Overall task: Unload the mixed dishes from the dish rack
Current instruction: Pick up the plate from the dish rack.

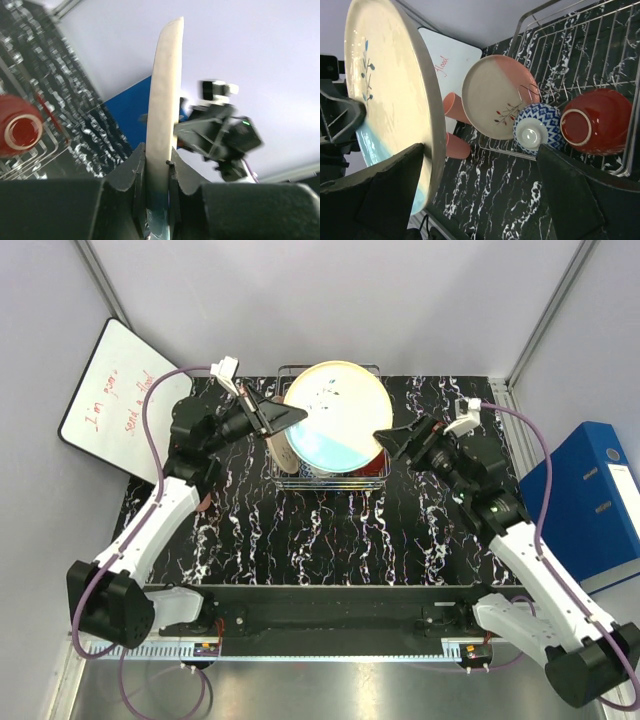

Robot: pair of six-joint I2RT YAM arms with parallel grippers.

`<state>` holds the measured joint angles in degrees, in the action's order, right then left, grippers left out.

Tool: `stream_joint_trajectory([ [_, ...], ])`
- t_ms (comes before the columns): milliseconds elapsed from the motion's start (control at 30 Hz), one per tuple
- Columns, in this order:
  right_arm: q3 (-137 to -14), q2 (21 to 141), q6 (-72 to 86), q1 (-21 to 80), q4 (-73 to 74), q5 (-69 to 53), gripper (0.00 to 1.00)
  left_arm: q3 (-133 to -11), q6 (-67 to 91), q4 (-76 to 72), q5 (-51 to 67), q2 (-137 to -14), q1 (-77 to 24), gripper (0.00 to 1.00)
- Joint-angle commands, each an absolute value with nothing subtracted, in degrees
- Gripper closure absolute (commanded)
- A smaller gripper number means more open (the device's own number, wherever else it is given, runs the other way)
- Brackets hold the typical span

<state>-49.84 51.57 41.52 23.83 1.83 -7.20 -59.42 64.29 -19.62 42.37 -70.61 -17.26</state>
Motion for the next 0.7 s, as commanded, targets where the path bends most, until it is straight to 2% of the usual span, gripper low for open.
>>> stream_joint_trajectory([
  [0,-49.3,54.9,44.6,23.6,-9.7,-14.7,0.02,-59.5,68.7,-33.7,45.3,-66.4,-17.1,1.00],
  [133,-49.7,57.2,45.0,23.6,-14.4,-16.4,0.04,-58.4,68.7,-34.1,45.6,-66.4,-17.1,1.00],
  [233,-51.0,59.4,45.1,23.6,-15.8,-18.3,0.09,-58.1,69.0,-34.8,45.8,-66.7,-17.1,1.00],
  [267,-51.2,60.8,45.1,23.6,-16.6,-19.0,0.18,-58.2,69.0,-34.8,46.0,-66.9,-17.1,1.00],
  [333,-51.5,62.2,46.1,23.6,-19.0,-21.1,0.29,-58.1,69.0,-35.0,46.0,-67.5,-17.3,1.00],
  [367,-51.8,63.4,46.9,23.6,-19.6,-21.6,0.41,-57.8,69.1,-35.2,46.0,-67.7,-17.3,1.00],
  [467,-51.9,64.9,47.9,23.6,-21.9,-23.6,0.63,-57.4,69.5,-36.2,46.1,-68.0,-17.5,1.00],
  [500,-51.7,65.1,48.6,23.6,-22.2,-24.2,0.77,-57.4,69.5,-36.2,46.0,-68.1,-17.5,1.00],
  [567,-51.5,65.5,48.8,23.6,-22.5,-24.3,1.00,-57.4,69.4,-36.1,46.1,-68.5,-17.5,1.00],
  [667,-51.7,65.5,48.7,23.6,-22.2,-25.1,1.00,-57.8,69.3,-35.9,46.5,-69.4,-17.5,1.00],
])
